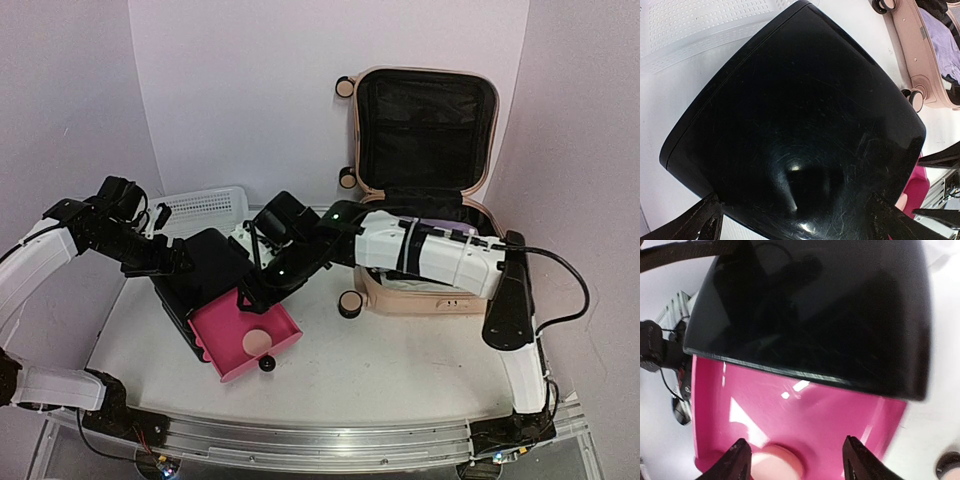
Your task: Open, take out, and arrange the luggage
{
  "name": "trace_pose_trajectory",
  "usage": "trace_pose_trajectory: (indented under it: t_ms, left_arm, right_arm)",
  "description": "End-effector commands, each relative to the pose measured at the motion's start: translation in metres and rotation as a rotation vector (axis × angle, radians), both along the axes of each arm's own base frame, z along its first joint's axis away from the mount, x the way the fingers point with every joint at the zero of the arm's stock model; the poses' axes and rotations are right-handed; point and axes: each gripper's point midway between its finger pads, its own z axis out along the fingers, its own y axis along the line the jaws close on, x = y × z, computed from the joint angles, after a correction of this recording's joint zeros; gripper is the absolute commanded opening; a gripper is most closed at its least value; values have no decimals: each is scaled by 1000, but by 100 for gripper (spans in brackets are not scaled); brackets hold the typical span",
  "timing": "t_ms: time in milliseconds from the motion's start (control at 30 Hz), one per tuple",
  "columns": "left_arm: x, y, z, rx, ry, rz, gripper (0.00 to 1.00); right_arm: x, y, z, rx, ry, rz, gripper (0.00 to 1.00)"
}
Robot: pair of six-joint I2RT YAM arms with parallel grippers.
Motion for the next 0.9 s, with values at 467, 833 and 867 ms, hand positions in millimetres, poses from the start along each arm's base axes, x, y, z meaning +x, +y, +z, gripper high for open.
trace_pose_trajectory:
  t_ms: [467, 833, 867]
  left_arm:
    - [15, -11, 21, -30, -57, -48, 99]
    - [13, -13, 14, -42, -28, -45, 99]
    - [12, -13, 13, -44, -25, -44, 99]
  right_arm:
    - [-78, -109, -28, -158, -17, 27, 74]
    - [-74, -52, -46, 82, -58, -84, 75]
    - [-73, -47, -46, 113, -55, -101, 75]
